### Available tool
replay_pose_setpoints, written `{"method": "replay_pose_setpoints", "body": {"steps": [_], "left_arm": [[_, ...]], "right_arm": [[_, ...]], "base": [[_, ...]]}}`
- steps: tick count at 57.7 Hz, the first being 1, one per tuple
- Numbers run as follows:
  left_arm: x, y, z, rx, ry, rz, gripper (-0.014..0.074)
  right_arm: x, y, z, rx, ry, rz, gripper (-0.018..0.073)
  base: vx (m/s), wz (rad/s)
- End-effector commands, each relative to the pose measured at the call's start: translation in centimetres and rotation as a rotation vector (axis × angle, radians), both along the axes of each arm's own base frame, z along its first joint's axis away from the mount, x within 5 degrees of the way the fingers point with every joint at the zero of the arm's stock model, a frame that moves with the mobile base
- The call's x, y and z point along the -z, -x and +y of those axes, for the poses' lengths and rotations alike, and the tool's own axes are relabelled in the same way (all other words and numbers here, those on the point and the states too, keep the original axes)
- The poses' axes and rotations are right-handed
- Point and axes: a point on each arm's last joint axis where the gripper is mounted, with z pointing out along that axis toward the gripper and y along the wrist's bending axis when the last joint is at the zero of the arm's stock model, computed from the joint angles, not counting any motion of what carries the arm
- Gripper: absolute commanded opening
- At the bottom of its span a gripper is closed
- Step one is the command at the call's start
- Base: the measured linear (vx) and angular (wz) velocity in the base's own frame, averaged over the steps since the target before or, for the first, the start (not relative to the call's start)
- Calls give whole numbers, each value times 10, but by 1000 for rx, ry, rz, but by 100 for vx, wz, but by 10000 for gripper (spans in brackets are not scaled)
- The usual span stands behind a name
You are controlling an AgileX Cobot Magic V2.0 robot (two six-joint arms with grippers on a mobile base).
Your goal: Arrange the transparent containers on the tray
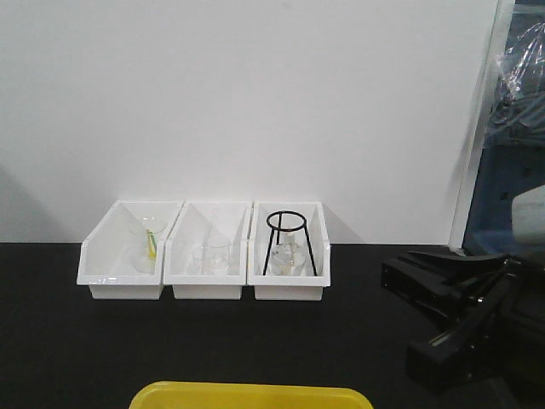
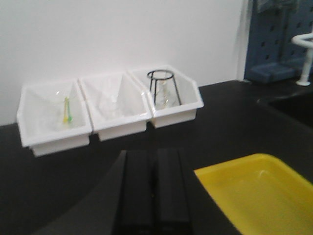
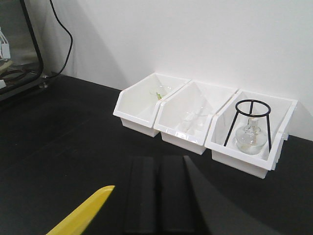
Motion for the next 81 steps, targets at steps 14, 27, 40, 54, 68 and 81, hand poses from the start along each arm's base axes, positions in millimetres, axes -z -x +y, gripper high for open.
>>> {"method": "replay_pose_setpoints", "body": {"steps": [14, 27, 40, 54, 68, 81], "left_arm": [[94, 33, 28, -235, 34, -78, -6], [123, 39, 33, -317, 34, -113, -6], [123, 39, 33, -317, 38, -117, -6], [123, 39, 33, -317, 38, -117, -6], [123, 39, 33, -317, 38, -117, -6], [123, 39, 33, -317, 38, -117, -6]], "right_arm": [[-20, 2, -4, 28, -52, -105, -13], [-19, 2, -4, 27, -51, -104, -13], [-20, 1, -4, 29, -53, -107, -13], [-20, 2, -4, 28, -52, -106, -13], [-20, 1, -4, 29, -53, -108, -13], [-20, 2, -6, 27, -19, -126, -13]], "base": [[0, 0], [0, 0], [0, 0], [0, 0], [0, 0], [0, 0]]}}
